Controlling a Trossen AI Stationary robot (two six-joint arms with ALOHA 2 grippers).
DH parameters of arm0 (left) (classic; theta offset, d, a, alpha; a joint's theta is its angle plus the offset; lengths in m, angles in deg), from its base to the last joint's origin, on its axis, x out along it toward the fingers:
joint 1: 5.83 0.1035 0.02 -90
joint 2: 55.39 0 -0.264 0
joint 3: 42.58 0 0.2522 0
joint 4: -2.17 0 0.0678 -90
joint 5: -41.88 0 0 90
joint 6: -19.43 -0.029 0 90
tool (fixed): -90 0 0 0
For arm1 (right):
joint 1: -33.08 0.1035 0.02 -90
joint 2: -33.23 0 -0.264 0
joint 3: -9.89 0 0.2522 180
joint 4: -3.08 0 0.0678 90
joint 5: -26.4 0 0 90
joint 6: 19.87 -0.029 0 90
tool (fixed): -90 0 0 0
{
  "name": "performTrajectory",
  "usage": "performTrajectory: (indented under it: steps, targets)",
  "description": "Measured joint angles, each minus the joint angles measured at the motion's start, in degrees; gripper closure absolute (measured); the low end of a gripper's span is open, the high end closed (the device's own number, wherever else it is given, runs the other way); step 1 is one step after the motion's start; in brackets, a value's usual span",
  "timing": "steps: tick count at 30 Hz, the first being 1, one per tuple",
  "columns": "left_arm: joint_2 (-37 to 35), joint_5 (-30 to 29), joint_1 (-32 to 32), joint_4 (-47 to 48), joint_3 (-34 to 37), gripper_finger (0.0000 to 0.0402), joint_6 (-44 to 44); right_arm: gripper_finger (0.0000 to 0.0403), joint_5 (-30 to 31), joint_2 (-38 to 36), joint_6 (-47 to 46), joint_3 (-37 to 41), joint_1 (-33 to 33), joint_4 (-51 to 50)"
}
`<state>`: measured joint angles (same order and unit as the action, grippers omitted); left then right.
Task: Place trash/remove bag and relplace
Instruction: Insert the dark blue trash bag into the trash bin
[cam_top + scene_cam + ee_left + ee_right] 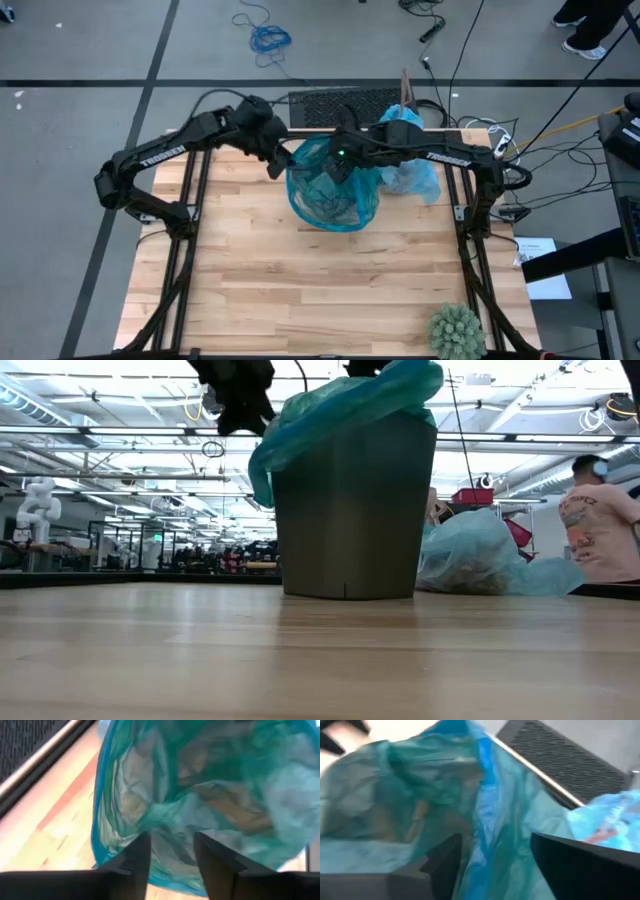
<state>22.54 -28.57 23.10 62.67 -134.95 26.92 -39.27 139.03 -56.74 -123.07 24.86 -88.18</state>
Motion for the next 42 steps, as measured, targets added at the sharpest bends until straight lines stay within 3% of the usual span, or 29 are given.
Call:
performTrajectory:
  steps: [3, 6, 9, 17, 36, 42]
  targets:
    - [0.1, 0.8, -0.8, -6.3, 5.1, 0.0309, 2.1, 0.0227, 2.0, 0.1, -1.4, 0.0, -0.1, -1.8]
    - [0.1, 4.3, -1.3, -12.9, 8.9, 0.0375, 4.3, 0.0319, 2.3, -0.1, -1.4, 0.0, -0.1, -2.3]
    - [0.0, 5.7, -1.6, -15.3, 10.5, 0.0391, 5.2, 0.0388, 2.4, -1.0, -1.5, 0.0, 0.0, -3.3]
    - [0.1, 5.9, -1.6, -14.4, 11.5, 0.0398, 5.1, 0.0401, 3.0, -2.6, -8.3, -0.1, -2.4, -10.5]
    - [-0.3, 5.7, -1.6, -14.4, 11.4, 0.0398, 5.3, 0.0403, 0.9, -3.0, -19.6, -0.1, 0.3, -12.5]
    - [-1.0, 5.7, -1.6, -14.2, 11.4, 0.0398, 5.6, 0.0403, 0.0, -3.0, -23.0, 5.1, 0.3, -12.5]
